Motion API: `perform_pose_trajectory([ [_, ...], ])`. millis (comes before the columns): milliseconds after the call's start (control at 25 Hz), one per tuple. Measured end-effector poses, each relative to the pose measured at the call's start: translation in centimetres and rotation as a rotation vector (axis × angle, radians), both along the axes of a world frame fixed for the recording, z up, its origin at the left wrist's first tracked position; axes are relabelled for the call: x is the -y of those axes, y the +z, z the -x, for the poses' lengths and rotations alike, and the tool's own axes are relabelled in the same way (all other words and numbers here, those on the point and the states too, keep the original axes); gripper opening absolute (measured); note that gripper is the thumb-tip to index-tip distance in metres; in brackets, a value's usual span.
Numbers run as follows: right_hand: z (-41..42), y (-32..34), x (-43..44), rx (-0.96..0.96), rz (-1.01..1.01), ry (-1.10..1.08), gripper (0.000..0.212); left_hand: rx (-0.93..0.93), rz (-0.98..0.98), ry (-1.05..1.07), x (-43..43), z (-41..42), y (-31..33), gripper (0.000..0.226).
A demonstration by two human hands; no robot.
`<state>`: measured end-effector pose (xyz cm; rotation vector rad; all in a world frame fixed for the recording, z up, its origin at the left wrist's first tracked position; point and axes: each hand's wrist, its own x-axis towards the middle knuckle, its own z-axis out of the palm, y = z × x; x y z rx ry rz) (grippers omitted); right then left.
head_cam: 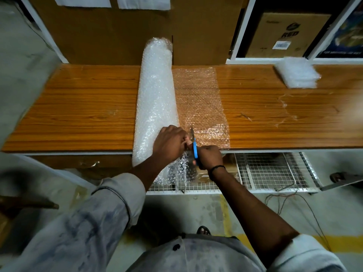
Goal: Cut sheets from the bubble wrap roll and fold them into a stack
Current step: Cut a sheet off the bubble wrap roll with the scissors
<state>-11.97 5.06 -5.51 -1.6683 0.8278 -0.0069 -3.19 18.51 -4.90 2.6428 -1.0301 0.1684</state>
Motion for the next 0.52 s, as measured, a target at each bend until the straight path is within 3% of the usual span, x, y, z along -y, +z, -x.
perform_pose_trajectory([
  [520,-2.0,2.0,0.5,-0.064,-0.012,0.017,0.05,0.029,0.05,-0.027,-0.4,-0.2,-0.7,0.013],
])
